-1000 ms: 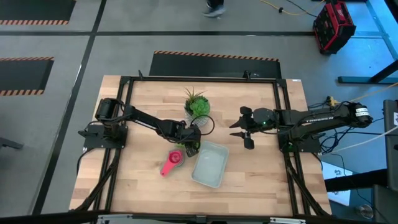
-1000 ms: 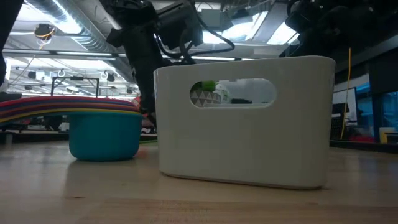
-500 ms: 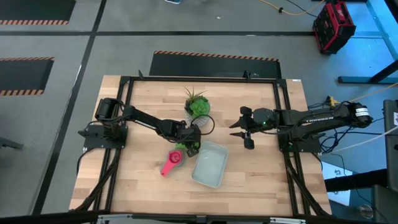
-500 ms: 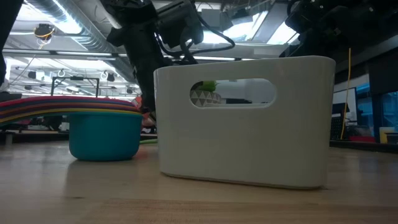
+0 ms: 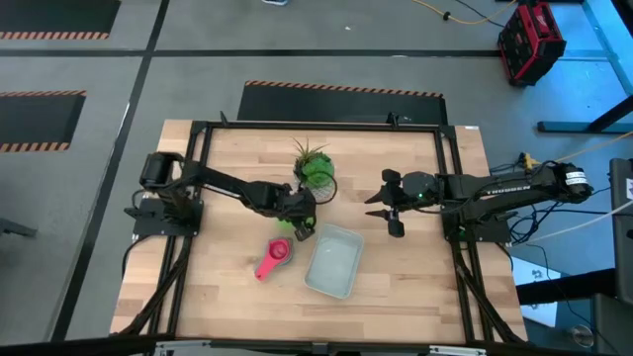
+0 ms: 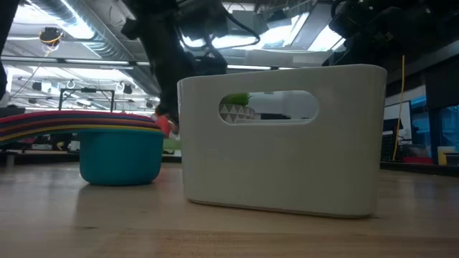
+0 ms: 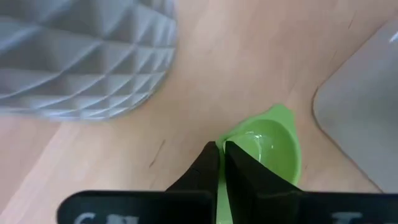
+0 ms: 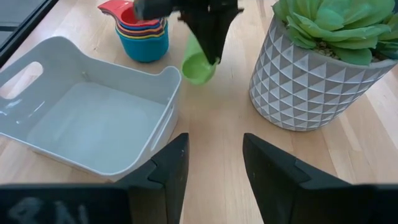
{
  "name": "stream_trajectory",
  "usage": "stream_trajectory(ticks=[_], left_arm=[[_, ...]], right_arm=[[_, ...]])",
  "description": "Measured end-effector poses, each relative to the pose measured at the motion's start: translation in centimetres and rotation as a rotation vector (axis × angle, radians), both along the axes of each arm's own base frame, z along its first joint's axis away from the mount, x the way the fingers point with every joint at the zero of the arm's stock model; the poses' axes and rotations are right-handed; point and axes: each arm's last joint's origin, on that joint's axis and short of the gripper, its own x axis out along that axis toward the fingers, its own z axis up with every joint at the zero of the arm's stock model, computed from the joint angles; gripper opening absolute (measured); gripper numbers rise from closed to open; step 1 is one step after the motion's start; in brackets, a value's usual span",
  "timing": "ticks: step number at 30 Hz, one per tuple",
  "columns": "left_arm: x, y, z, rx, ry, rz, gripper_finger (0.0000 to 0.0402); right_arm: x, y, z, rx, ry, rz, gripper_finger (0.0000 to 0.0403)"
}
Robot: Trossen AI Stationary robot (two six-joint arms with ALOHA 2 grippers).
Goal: Nest measuring cups in basket
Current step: Stack the green measuring cup on top of the pink measuring cup
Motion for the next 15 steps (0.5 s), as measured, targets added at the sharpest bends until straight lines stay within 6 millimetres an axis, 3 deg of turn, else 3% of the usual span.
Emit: stream_trajectory(ticks=[9,15], left_arm=[[-1.8,0.3,3.5,-0.016,-0.047,0.05,0.0004],[-4.2,0.3,6.4,-0.115,-0.073,0.163,0.0004]], right_arm=[[0.0,0.0,0.0,0.0,0.002,0.0,0.0156],[0.0,0.0,0.0,0.0,0.002,0.0,0.0156]])
